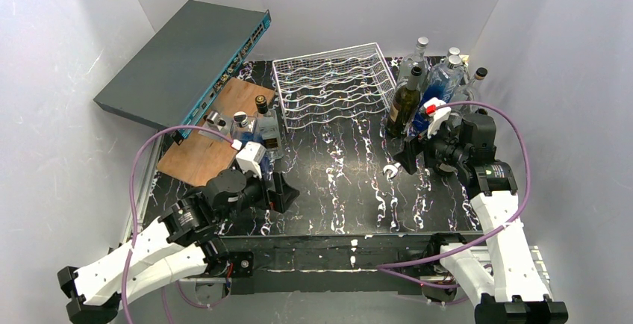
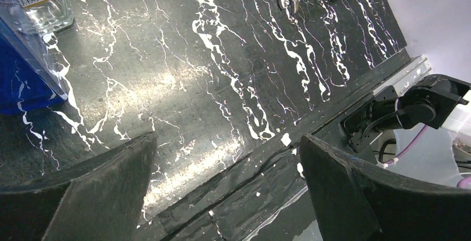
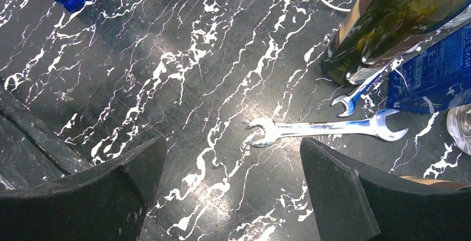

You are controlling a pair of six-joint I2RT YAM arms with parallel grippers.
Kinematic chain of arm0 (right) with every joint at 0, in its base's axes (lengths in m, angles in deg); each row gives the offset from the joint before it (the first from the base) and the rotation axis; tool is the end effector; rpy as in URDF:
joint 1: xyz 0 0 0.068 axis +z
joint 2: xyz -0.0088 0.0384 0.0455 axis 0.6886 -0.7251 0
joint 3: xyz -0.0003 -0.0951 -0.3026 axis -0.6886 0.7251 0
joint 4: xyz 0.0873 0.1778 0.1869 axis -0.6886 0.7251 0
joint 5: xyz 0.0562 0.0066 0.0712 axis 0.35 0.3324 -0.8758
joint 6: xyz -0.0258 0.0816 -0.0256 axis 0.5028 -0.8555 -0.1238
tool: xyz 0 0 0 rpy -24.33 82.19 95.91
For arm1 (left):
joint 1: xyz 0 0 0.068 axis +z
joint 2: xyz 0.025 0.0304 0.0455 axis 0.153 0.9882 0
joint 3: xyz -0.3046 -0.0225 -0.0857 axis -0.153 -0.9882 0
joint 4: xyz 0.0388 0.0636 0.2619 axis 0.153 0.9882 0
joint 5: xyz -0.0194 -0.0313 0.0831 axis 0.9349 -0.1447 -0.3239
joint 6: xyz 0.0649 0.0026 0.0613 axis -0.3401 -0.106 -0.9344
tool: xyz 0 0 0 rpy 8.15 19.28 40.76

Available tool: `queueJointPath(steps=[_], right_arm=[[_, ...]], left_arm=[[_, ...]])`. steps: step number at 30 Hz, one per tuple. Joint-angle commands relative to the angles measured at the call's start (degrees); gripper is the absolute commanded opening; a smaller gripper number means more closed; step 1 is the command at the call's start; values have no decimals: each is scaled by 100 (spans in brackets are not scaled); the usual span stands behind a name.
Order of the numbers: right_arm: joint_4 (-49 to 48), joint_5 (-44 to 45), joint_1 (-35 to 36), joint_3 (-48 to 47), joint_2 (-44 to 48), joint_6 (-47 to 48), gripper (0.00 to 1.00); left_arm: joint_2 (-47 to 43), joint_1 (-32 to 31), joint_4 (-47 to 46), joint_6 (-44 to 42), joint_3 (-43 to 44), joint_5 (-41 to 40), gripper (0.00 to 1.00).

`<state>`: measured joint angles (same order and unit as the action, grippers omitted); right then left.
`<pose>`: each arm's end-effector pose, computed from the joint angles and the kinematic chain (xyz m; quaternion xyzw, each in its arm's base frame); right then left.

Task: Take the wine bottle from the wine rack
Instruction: Reset both arms

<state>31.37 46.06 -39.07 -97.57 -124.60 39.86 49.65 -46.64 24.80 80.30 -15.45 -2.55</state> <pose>0.1801 0.0528 0.3507 -0.2662 0.8028 0.1710 0.5053 0.1013 -0.1191 0.3202 0.0954 0.8054 -0.3478 0.4703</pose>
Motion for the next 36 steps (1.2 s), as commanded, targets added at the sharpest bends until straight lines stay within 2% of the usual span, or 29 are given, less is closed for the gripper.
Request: queueJointPath(steps=[1,36], right_arm=[[-181,-151,-49,-44,65,-55,100],[-200,-148,-119,11,115,-98,100]], left_arm=[[-147,22,125,-50,66,-214,99],[-449,33,260,-40,-13,-381,99]])
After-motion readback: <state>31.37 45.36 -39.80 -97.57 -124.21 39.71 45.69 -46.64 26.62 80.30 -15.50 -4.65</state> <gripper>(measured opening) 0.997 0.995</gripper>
